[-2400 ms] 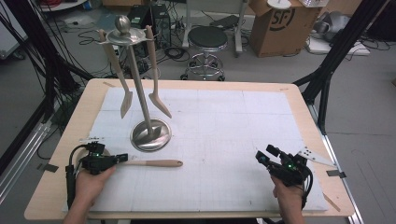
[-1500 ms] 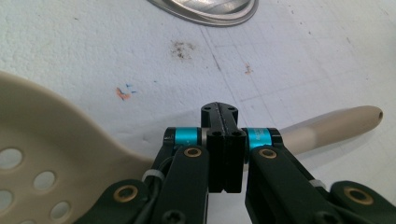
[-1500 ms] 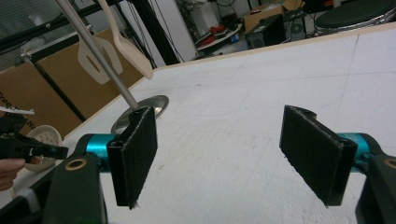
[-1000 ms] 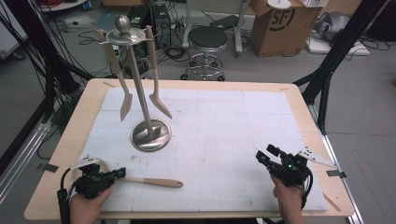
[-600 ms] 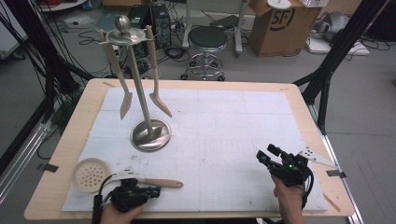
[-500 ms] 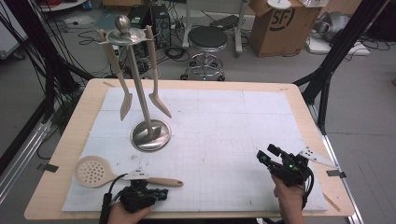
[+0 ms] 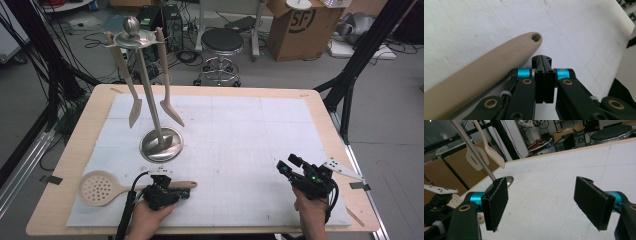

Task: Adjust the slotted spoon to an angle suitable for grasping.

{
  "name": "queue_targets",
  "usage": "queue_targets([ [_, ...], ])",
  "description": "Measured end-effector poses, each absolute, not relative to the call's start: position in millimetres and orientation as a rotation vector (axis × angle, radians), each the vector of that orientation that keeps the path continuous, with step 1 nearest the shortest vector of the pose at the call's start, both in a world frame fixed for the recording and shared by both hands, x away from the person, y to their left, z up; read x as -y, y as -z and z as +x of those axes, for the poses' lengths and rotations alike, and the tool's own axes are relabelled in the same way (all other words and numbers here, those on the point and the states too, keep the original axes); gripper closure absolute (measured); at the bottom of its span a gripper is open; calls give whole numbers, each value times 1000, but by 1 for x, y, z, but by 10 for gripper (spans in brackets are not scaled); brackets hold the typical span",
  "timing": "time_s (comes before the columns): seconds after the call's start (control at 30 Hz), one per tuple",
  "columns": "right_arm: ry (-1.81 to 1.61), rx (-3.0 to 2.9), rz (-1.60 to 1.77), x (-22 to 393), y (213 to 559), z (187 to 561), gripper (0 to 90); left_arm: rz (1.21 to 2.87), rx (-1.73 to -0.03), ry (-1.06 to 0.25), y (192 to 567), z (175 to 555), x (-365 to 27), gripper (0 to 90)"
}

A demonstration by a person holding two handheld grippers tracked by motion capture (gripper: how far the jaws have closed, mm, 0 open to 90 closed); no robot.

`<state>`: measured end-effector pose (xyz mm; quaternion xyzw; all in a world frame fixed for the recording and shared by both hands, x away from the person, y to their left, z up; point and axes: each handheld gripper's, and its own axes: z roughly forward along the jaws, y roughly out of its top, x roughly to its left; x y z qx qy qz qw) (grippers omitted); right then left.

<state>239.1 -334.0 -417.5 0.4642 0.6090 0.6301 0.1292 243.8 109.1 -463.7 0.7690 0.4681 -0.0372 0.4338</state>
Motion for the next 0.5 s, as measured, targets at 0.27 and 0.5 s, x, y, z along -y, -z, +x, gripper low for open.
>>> queue_targets([
  [0.27,-1832,-1768,1353,335,417,239,268,1900,-1242,-8,461,271,-106,899],
  [0.5,-1832,-1763,1351,337,417,239,268,1881,-1310,-74,459,288,-113,900],
])
